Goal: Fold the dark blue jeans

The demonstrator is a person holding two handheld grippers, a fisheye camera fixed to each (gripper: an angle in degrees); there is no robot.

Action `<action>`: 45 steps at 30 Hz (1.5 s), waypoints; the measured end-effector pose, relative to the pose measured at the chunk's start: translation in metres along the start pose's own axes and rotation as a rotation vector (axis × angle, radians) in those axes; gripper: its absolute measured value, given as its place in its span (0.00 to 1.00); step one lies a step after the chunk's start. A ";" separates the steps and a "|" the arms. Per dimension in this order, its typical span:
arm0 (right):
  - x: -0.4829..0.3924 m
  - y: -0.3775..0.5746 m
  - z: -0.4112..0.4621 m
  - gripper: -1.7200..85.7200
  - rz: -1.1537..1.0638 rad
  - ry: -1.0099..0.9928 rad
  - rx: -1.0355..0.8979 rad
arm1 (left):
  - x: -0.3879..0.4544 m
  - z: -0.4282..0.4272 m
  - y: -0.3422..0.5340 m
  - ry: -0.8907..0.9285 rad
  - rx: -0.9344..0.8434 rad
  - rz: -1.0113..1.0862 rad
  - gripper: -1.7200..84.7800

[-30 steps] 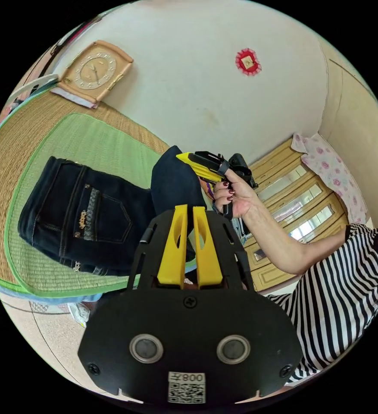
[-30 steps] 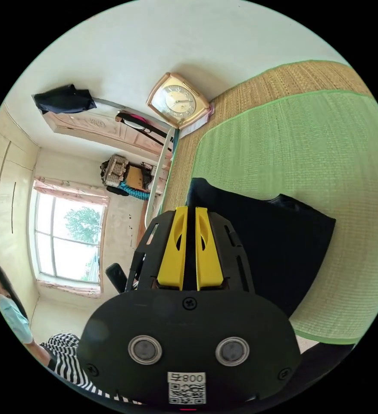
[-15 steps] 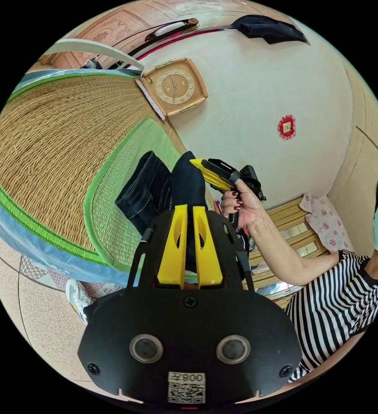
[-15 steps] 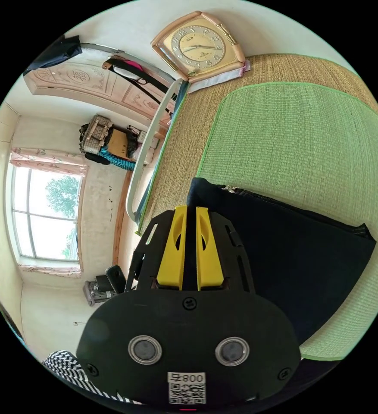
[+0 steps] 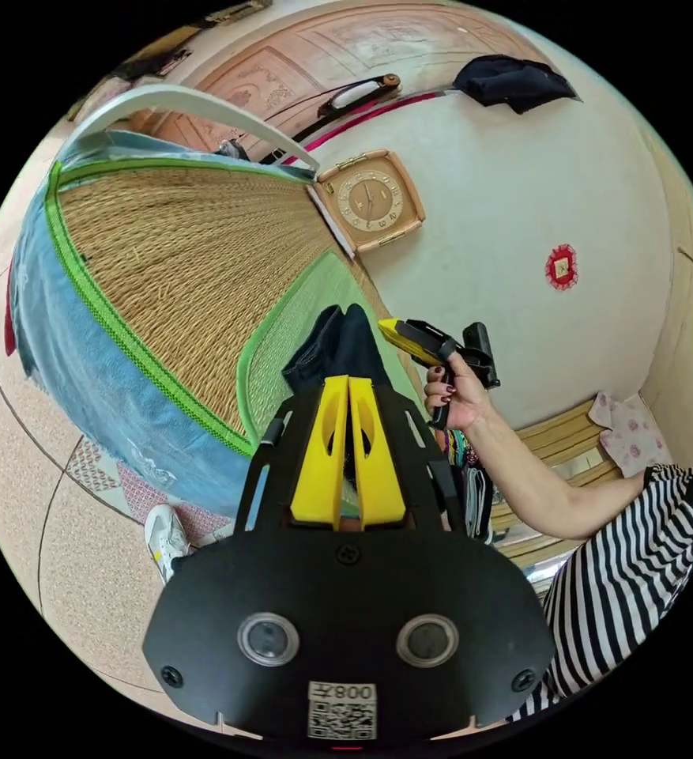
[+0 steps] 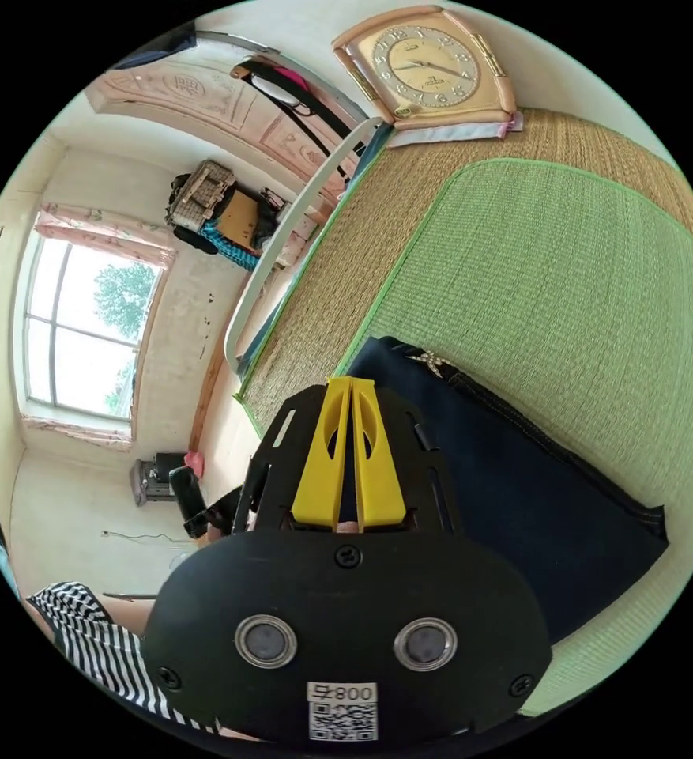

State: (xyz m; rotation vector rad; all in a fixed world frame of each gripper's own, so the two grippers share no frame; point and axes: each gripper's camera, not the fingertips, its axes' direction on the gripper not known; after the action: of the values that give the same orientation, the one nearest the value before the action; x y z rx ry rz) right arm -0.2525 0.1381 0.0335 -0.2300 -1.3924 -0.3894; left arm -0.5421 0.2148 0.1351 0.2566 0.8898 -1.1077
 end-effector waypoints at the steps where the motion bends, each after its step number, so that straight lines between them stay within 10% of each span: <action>1: -0.004 -0.006 0.007 0.02 -0.025 0.016 -0.017 | 0.012 0.002 -0.002 0.006 -0.018 0.042 0.02; 7: -0.012 -0.033 0.056 0.02 -0.068 0.153 -0.156 | 0.039 0.039 -0.015 -0.264 -0.192 0.175 0.02; 45: 0.067 0.249 -0.067 0.02 0.042 0.057 -0.017 | 0.170 0.152 0.090 -0.406 -0.455 0.326 0.02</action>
State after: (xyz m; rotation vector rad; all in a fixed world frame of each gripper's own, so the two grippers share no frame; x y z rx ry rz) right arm -0.0842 0.3319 0.1054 -0.2604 -1.3267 -0.3702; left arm -0.3642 0.0532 0.0876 -0.1914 0.6805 -0.6003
